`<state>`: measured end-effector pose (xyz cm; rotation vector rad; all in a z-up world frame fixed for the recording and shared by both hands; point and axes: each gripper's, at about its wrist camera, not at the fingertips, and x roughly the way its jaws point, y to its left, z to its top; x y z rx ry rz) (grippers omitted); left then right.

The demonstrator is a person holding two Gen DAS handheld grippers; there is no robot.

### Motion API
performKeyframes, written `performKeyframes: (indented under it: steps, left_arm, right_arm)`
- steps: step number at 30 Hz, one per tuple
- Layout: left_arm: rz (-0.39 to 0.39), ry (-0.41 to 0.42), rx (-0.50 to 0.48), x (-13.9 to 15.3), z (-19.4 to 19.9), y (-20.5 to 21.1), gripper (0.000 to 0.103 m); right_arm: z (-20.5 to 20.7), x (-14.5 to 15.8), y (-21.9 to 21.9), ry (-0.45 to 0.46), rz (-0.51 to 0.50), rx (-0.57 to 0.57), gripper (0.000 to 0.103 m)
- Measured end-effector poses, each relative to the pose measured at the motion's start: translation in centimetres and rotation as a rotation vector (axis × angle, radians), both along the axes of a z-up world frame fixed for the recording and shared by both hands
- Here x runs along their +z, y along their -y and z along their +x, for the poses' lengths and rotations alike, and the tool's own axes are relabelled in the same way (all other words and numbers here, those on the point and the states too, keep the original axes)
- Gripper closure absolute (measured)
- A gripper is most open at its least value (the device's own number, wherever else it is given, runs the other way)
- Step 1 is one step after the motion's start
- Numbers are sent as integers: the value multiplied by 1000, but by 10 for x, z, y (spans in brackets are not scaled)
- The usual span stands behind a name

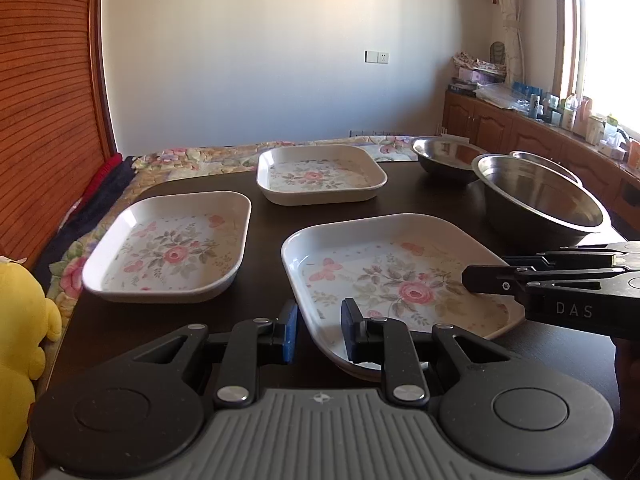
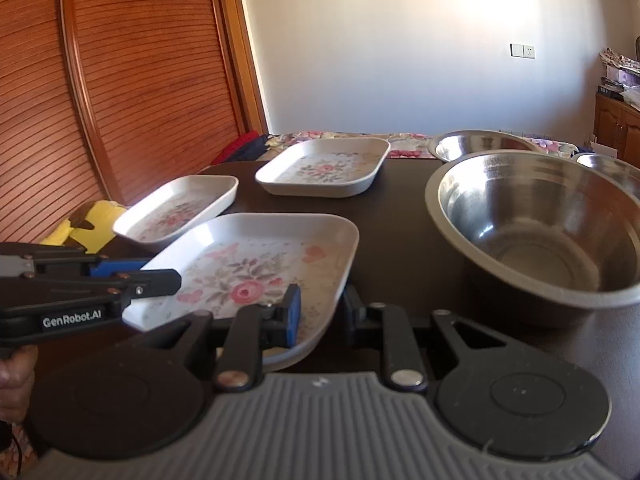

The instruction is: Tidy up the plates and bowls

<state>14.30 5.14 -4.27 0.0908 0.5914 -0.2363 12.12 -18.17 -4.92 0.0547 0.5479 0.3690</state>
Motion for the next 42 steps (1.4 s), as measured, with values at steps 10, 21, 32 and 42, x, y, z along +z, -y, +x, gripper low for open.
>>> performKeyframes:
  steps: [10, 21, 32, 42]
  left_arm:
    - [-10, 18, 19, 3, -45, -6, 78]
    - [-6, 6, 57, -10, -80, -22, 78]
    - [8, -7, 86, -21, -85, -25, 78]
    - [7, -7, 84, -20, -84, -24, 78]
  right_arm:
    - [-39, 2, -6, 25, 0, 21, 79]
    - [-72, -8, -21, 20, -10, 52, 79]
    - [-86, -15, -30, 2, -21, 64, 79]
    - [-86, -18, -29, 9, -13, 60, 78]
